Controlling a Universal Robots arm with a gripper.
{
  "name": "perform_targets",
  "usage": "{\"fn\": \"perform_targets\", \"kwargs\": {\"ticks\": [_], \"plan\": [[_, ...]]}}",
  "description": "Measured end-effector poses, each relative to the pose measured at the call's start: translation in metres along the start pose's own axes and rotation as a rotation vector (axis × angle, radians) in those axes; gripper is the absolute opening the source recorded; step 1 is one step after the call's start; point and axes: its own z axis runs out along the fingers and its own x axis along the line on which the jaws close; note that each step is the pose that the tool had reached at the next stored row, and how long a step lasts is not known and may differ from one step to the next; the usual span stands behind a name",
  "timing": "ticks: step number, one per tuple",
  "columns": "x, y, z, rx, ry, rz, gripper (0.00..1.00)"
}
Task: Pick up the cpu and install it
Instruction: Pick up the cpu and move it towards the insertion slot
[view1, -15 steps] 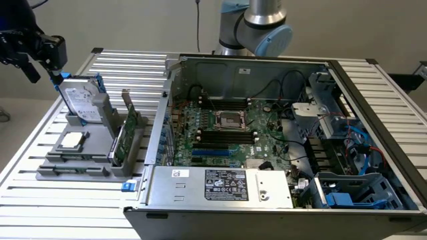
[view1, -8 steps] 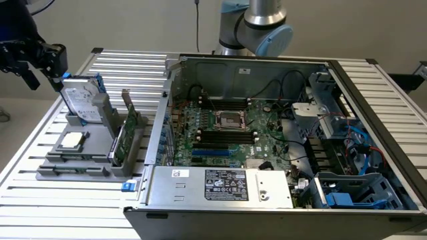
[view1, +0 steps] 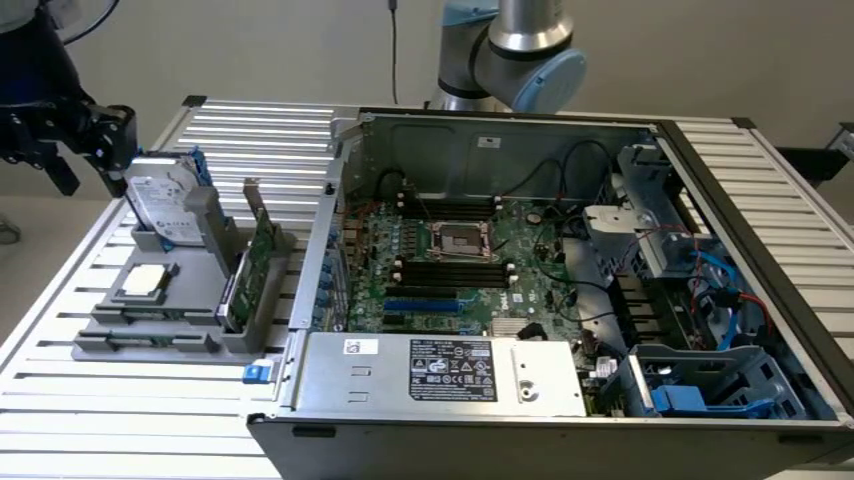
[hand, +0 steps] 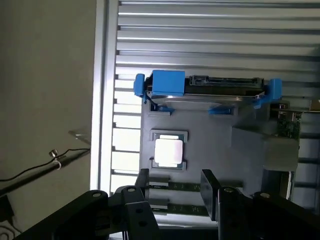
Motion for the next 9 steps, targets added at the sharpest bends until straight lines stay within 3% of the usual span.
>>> {"fn": "perform_targets", "kwargs": {"ticks": [9], "plan": [[-0.001,-0.0086,0.0154,-0.0026,0.0163,-0.069,0.54]]}}
